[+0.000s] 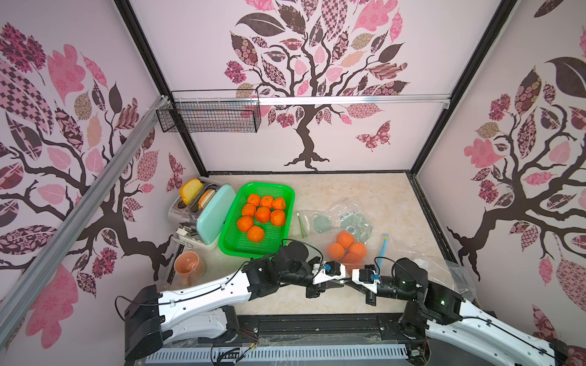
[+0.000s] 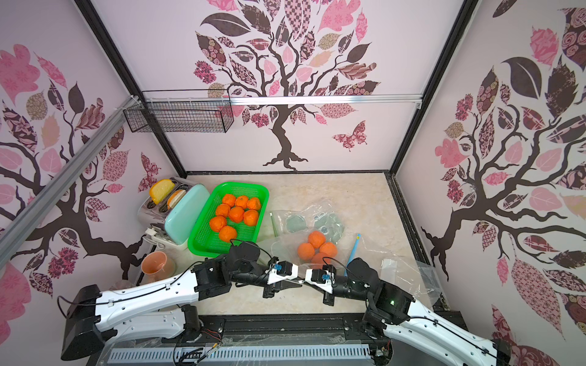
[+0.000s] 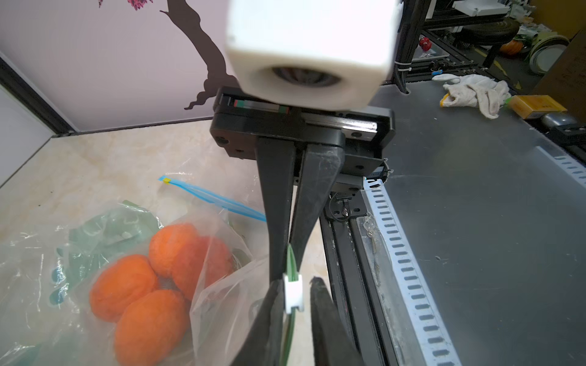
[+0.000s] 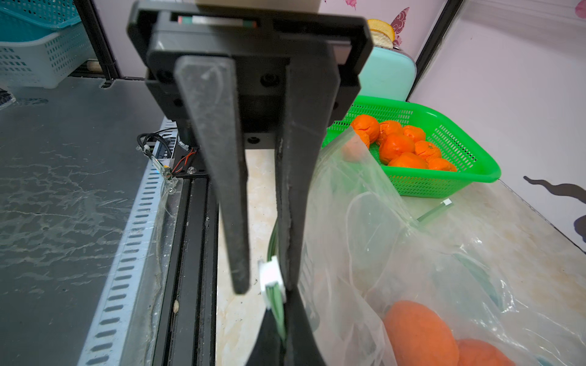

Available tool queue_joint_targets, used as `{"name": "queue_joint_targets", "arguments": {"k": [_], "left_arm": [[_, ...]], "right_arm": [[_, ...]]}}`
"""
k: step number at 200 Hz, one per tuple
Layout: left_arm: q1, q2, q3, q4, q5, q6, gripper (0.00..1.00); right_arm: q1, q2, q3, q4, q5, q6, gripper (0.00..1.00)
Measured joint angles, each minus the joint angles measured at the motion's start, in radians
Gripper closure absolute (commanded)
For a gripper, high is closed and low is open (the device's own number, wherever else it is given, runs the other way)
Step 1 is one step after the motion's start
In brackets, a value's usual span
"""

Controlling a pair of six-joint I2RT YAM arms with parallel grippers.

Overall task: Open the zip-top bag and take out the orange
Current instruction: Unzip the zipper on the zipper food storage bag.

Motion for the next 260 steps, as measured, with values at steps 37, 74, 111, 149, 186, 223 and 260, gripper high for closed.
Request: {"name": "queue_joint_targets", "arguments": {"k": [37,74,111,149,186,223,260], "left_arm": [[0.003,0.013,0.009,-0.004,-0.003,-0.009,1.0],[-0.002,0.008,0.023,-0.011,-0.032,-0.01,1.0],[-0.015,-0.041,0.032,-0.048,-0.106,-0.014,1.0],[-0.021,-0.091,0.032,-0.117,-0.225,-0.052,1.0],[-0.026,-0.099,0.061,-0.227,-0.368,-0.116,1.0],[-0.028,-0.137,0.076,-0.36,-0.508,-0.202,1.0],[-0.028,-0.202,0.095,-0.5,-0.624,-0.306,1.0]], "right_arm": [[0.0,-0.003,0.0,-0.011,0.0,0.0,1.0],[0.0,-0.04,-0.003,-0.008,0.024,0.003,1.0],[0.002,-0.093,-0.003,0.01,0.057,0.008,1.0],[0.002,-0.156,-0.003,-0.007,0.097,0.007,1.0],[0.002,-0.2,-0.001,-0.06,0.149,0.0,1.0],[0.002,-0.249,-0.001,-0.106,0.181,-0.012,1.0],[0.002,-0.257,-0.001,-0.105,0.187,-0.019,1.0]]}}
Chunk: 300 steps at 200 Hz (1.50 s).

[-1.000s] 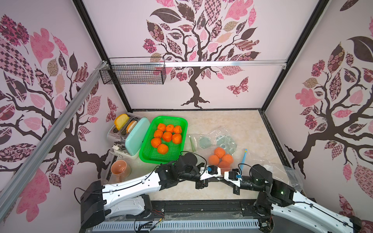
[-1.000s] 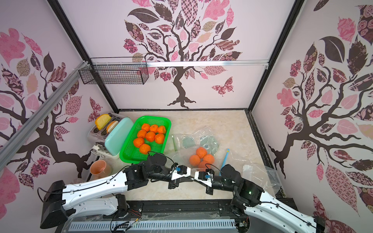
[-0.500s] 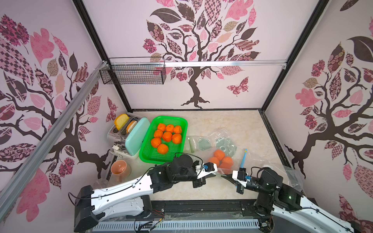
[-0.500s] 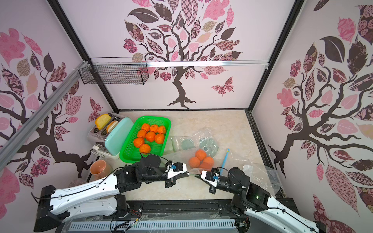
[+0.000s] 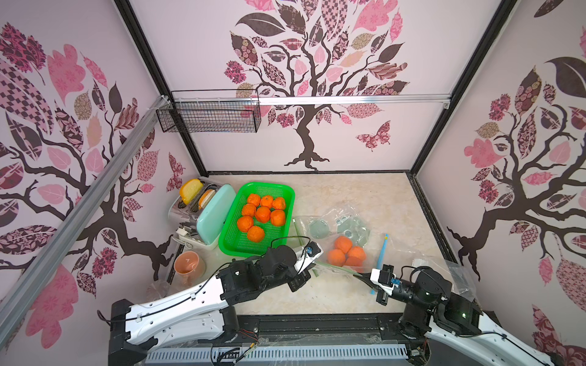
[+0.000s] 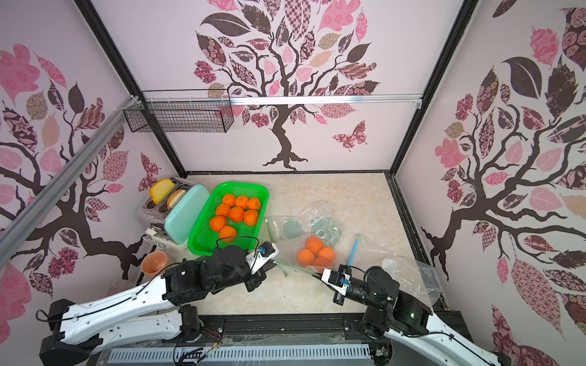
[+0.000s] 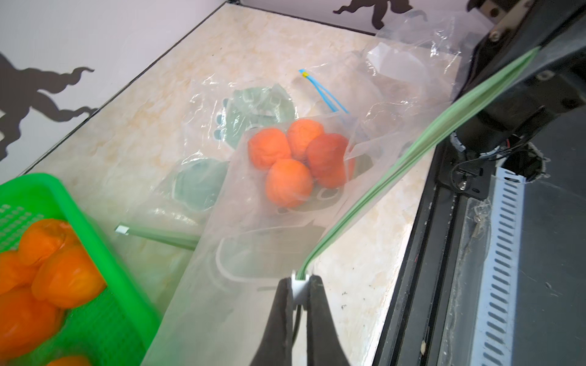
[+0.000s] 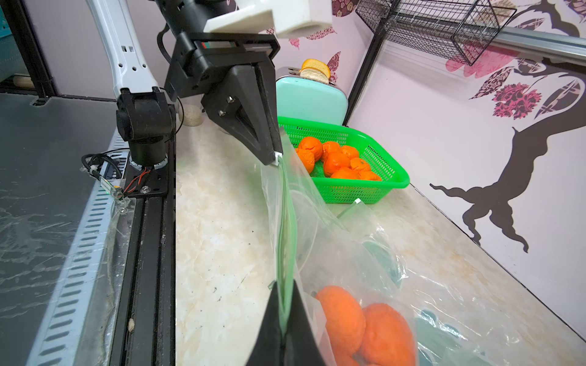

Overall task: Open the zip-top bag and take out the orange
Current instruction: Unzip the zipper on the zipper food storage bag.

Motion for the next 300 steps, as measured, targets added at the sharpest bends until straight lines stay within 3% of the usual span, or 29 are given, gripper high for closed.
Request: {"name": "queue_joint_targets", "arguments": {"k": [95,144,300], "left_arm": [[0.023,-0.126,-0.026,-0.053,-0.084,-0.071,1.0],[0.033,-0.114,-0.018,-0.078,-0.144,-0.039,1.0],[0.101,-0.132,0.007,-0.109,-0.133,0.06,1.0]], "right_arm": [[0.0,-0.012,0.0,0.02,0.002,0.0,1.0],[0.001,-0.019,-0.001,0.02,0.017,0.0,1.0],[0.001,-0.127,-0.001,-0.012,0.089,0.005,1.0]]}}
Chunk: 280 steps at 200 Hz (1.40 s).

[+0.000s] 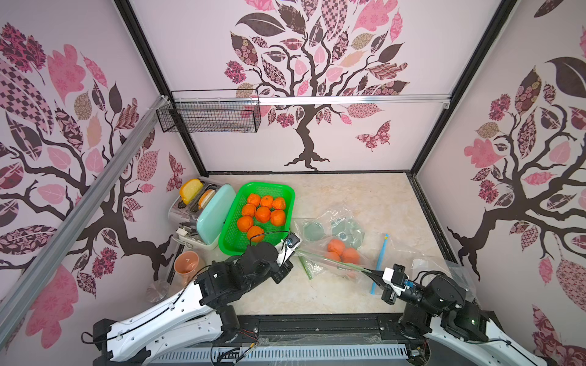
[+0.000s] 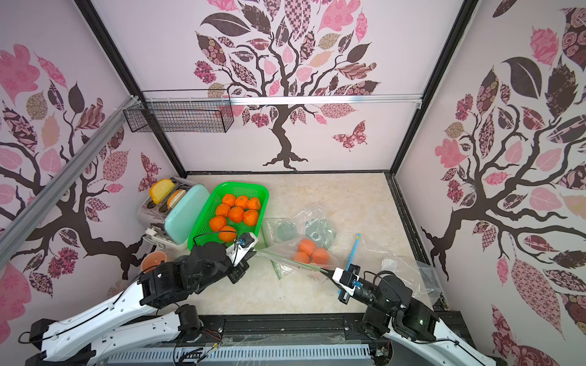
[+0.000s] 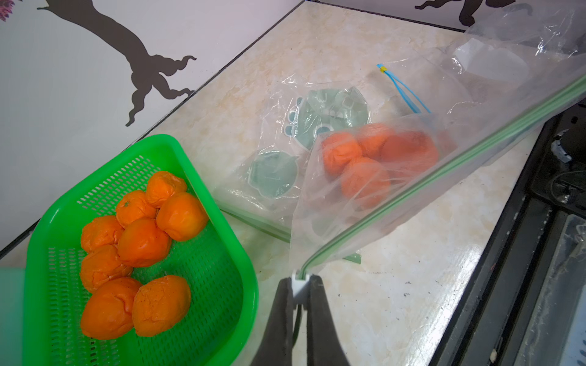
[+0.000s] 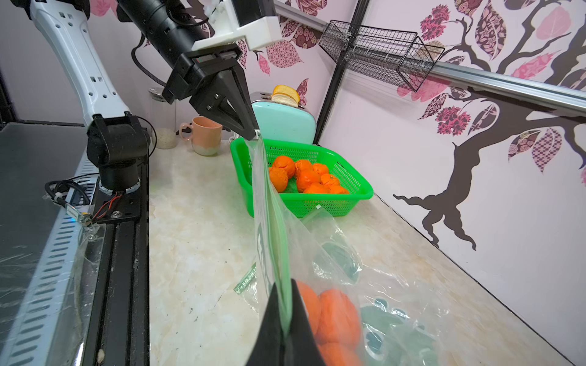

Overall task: Open the zip-top bag and take out the orange
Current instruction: Unzip the zipper on the zipper food storage bag, then open the zipper food storage bag.

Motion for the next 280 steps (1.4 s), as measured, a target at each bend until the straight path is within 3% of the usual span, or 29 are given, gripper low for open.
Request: {"name": "queue_joint_targets", "arguments": {"k": [44,70,109,139,171,207,280], "left_arm": [[0.005,-0.019,0.0,-0.012,0.001,0.015,1.0],[0.021,-0.024,-0.002,-0.044,-0.015,0.034,1.0],[0.043,-0.051,-0.052,-0.072,-0.021,0.069,1.0],[0.043,-0.068,-0.08,-0.074,0.019,0.083,1.0],[0.043,-0.092,-0.092,-0.072,0.062,0.095,1.0],[0.043,-0.135,-0.092,-0.066,0.102,0.103,1.0],[0.043,-0.145,-0.113,-0.05,0.132,0.105,1.0]], "right_arm": [[0.0,-0.002,-0.001,-0.005,-0.037,-0.005,1.0],[0.0,0.022,0.007,-0.037,-0.114,-0.007,0.55],[0.0,0.121,0.119,-0.137,-0.215,0.016,0.41],[0.0,0.28,0.305,-0.189,-0.233,0.127,0.44],[0.0,0.593,0.505,-0.212,-0.241,0.267,0.49],[0.0,0.888,0.555,-0.231,-0.242,0.375,0.51],[0.0,0.906,0.532,-0.237,-0.381,0.446,0.51]]}}
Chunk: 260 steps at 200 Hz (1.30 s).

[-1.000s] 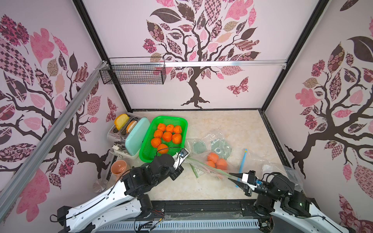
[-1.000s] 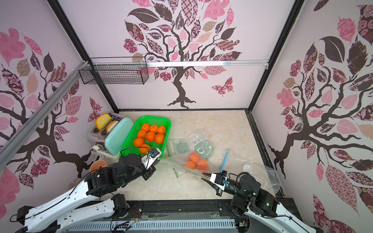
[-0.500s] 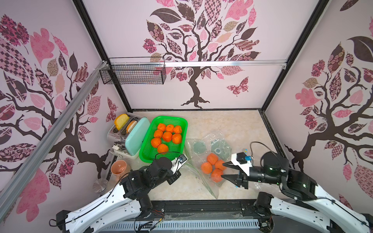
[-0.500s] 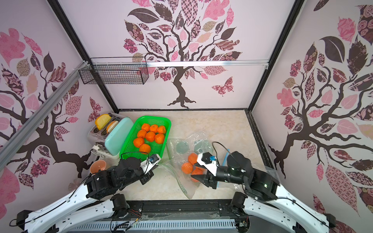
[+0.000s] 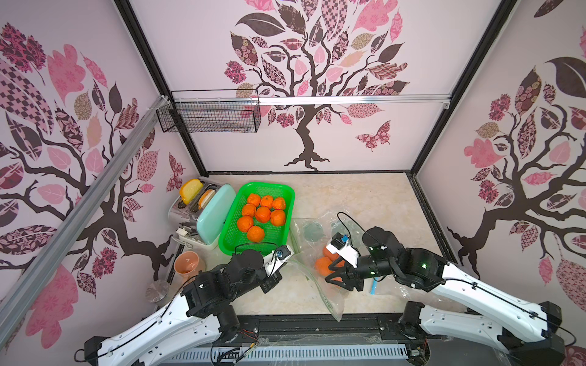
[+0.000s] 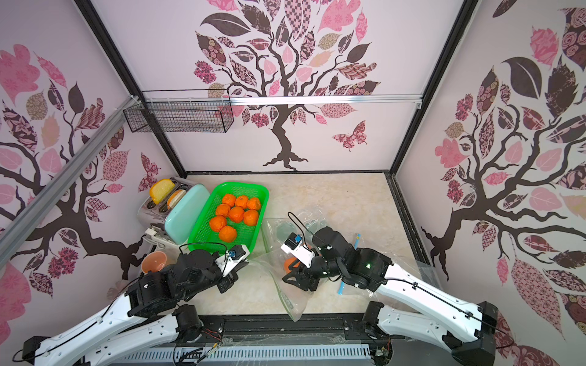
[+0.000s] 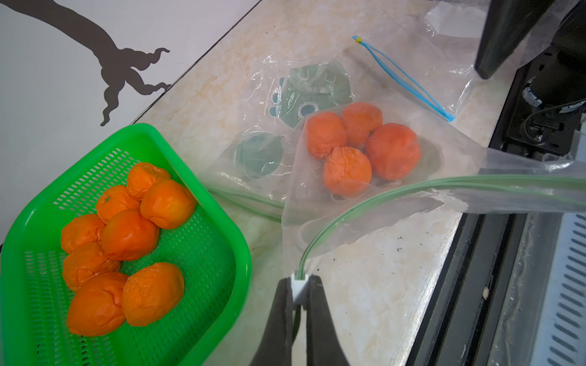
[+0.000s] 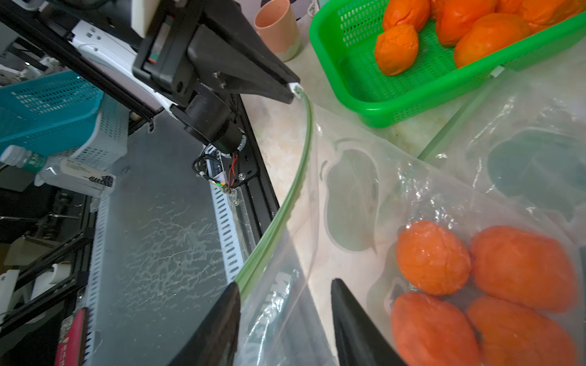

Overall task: Open the zip-top bag and take out the orange
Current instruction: Open the zipper food storage bag.

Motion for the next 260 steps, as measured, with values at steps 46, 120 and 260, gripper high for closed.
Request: {"name": "queue_joint_targets", "arguments": {"k": [46,120,260], "left_arm": [[0.0,0.024,0.0,0.001,0.011,0.0,1.0],[0.0,0.021,0.0,0.002,0.018,0.0,1.0],[0.0,0.025,0.0,0.007,0.026,-0.002,1.0]], "right_arm": [[0.0,0.064,-0.001,-0.008,-0.048,0.004,0.5],[0.026,0.088,-0.026,-0.006,-0.073,0.023,0.49],[0.07,0.156,-0.058,-0.002,-0.009,0.034,0.69]]}}
